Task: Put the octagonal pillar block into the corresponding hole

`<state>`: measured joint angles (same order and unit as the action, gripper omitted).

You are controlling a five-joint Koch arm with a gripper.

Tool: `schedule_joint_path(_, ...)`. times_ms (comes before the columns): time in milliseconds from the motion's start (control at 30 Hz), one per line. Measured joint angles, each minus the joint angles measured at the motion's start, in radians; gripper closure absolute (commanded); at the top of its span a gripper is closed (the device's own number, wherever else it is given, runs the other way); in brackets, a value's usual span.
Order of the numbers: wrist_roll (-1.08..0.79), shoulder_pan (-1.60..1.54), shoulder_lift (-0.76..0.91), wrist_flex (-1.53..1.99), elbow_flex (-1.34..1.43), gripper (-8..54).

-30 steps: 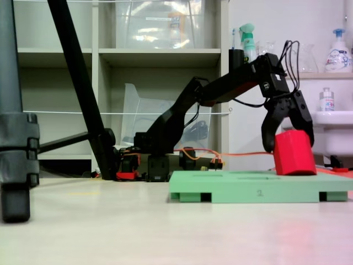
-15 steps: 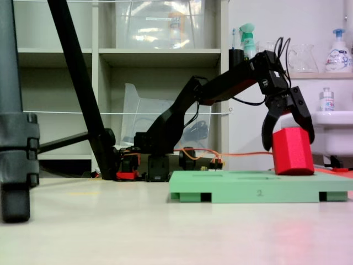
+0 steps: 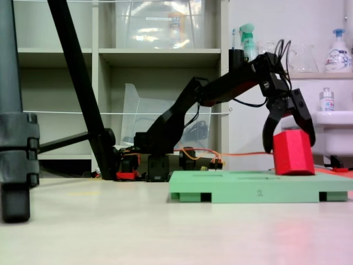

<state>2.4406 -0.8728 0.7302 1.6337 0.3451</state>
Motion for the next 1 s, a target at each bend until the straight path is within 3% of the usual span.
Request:
schedule_joint_path(400, 0.003, -0.002, -0.032, 0.005, -0.023, 26.4)
schedule_joint_path(1000, 0.005, 0.009, 0.077, 0.038, -0.008, 26.4)
